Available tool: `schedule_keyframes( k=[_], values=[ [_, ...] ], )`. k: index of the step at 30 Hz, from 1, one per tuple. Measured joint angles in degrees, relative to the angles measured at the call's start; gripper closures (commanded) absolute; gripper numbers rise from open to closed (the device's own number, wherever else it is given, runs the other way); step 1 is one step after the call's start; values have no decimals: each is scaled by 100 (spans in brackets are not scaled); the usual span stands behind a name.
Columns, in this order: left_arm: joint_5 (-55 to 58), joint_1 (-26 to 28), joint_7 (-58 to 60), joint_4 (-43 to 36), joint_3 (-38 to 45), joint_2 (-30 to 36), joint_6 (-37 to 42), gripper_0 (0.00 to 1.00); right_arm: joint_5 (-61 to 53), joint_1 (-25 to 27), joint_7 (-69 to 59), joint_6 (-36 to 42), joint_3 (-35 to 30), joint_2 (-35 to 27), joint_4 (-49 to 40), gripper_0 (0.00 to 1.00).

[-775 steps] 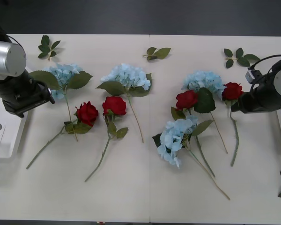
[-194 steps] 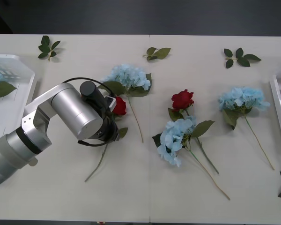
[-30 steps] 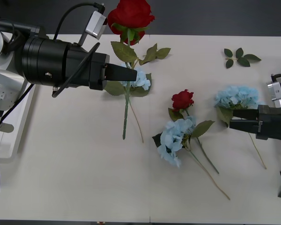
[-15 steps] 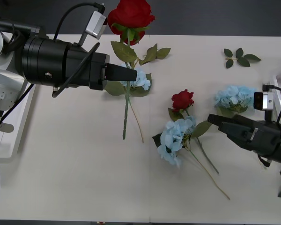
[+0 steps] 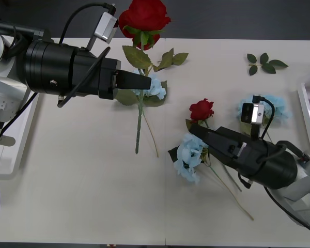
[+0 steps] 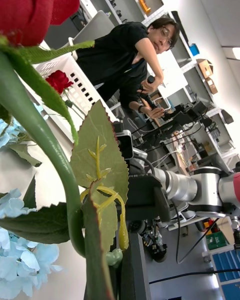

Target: Put the red flowers into the right box and the blue flowers into the left box

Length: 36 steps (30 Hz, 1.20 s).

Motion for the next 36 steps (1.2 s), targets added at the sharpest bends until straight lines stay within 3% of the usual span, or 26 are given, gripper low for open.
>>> schedule_keyframes(
  k=[12, 23, 30, 31, 33, 36],
  values=[
    [0, 0, 0, 0, 0, 0, 0, 100, 0, -16, 0, -1751, 931, 123, -874, 0],
    [0, 0, 0, 0, 0, -1, 0, 100, 0, -470, 0, -2712, 1539, 655, -905, 0],
    [0, 0, 0, 0, 0, -1, 0, 100, 48, -696, 0, -2919, 1734, 836, -906, 0],
    [0, 0, 0, 0, 0, -1, 0, 100, 98, -714, 0, -2921, 1733, 860, -906, 2],
    [0, 0, 0, 0, 0, -1, 0, 100, 160, -738, 0, -2953, 1733, 905, -906, 18],
    [0, 0, 0, 0, 0, -1, 0, 100, 164, -751, 0, -3051, 1733, 930, -907, 63]
  ],
)
